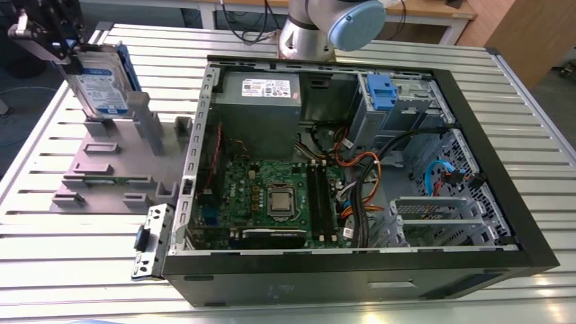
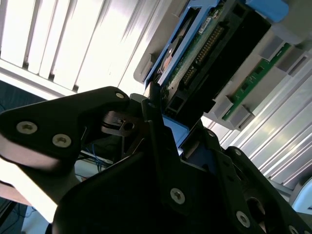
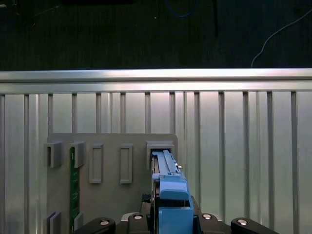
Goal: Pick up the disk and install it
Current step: 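Pick up the disk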
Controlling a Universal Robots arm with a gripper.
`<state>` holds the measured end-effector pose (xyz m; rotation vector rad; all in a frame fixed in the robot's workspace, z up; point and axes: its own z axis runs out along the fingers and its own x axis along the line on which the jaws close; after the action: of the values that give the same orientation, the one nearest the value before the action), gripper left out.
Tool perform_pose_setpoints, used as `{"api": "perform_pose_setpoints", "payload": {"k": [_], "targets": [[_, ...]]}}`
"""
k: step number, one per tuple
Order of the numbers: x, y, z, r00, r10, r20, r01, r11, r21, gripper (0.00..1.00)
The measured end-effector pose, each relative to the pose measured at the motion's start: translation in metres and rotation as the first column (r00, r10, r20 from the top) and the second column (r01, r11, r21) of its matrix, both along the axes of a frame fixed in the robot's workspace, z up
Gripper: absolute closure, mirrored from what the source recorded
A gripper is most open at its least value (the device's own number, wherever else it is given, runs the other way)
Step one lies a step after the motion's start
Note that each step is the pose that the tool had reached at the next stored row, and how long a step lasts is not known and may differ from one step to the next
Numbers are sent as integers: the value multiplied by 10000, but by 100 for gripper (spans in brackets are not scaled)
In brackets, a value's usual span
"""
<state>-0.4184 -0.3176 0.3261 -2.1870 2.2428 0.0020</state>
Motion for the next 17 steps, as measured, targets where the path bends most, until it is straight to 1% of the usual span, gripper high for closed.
{"api": "perform_pose_setpoints", "payload": {"k": [17], "targets": [[0, 0, 65, 10000, 0, 1, 0, 10000, 0, 63]]}}
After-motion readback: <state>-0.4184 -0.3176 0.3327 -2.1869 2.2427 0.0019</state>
